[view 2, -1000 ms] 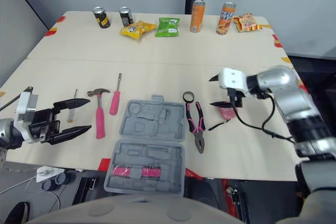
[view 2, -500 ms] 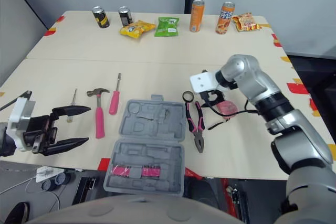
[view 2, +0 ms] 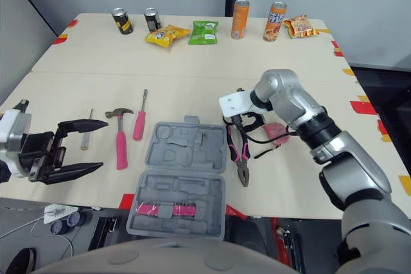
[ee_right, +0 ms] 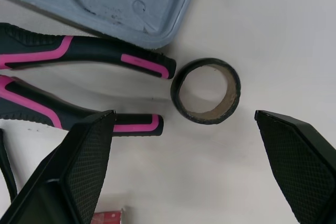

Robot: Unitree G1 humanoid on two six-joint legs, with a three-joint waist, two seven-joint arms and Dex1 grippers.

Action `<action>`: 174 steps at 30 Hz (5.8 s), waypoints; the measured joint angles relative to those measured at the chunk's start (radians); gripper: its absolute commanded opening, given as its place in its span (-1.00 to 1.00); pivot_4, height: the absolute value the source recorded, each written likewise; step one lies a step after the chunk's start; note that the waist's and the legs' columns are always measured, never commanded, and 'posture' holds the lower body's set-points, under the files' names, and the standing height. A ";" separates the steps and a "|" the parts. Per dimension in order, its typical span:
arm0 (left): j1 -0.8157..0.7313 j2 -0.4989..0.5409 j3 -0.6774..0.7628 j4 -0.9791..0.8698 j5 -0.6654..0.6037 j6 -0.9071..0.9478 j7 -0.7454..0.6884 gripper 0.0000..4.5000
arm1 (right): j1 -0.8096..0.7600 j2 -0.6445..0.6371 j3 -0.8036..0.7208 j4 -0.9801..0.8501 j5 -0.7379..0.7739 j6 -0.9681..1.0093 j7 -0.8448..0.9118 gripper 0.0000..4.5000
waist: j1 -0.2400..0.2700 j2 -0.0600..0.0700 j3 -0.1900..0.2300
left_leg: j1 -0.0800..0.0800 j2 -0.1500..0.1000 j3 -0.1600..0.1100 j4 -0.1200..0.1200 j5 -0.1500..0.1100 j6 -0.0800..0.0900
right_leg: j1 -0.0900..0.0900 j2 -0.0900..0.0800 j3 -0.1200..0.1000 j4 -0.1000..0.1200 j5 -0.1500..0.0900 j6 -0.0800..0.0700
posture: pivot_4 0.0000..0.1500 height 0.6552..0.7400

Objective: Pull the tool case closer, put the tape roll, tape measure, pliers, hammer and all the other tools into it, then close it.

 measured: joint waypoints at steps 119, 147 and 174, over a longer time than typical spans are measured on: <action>0.182 -0.127 0.181 0.087 0.010 -0.050 0.115 1.00 | -0.257 0.603 0.269 0.336 -0.119 -0.005 -0.104 -0.22 | -0.016 -0.004 -0.001 | 0.000 0.002 0.008 0.002 0.000 -0.002 | -0.010 0.001 0.008 0.008 0.000 0.000 | 1.00 0.96; 0.174 -0.127 0.172 0.103 0.011 -0.050 0.097 1.00 | -0.215 0.518 0.033 0.079 0.125 0.301 -0.074 -0.10 | -0.011 -0.005 -0.002 | 0.000 0.002 0.008 0.002 0.000 -0.002 | -0.010 0.001 0.008 0.009 0.000 0.000 | 1.00 0.96; 0.169 -0.116 0.170 0.128 0.025 -0.050 0.070 1.00 | 0.001 0.542 0.121 -0.007 0.186 0.400 -0.311 -0.10 | -0.007 -0.005 -0.002 | 0.000 0.002 0.008 0.001 0.000 -0.003 | -0.009 0.001 0.007 0.005 0.000 0.000 | 1.00 0.96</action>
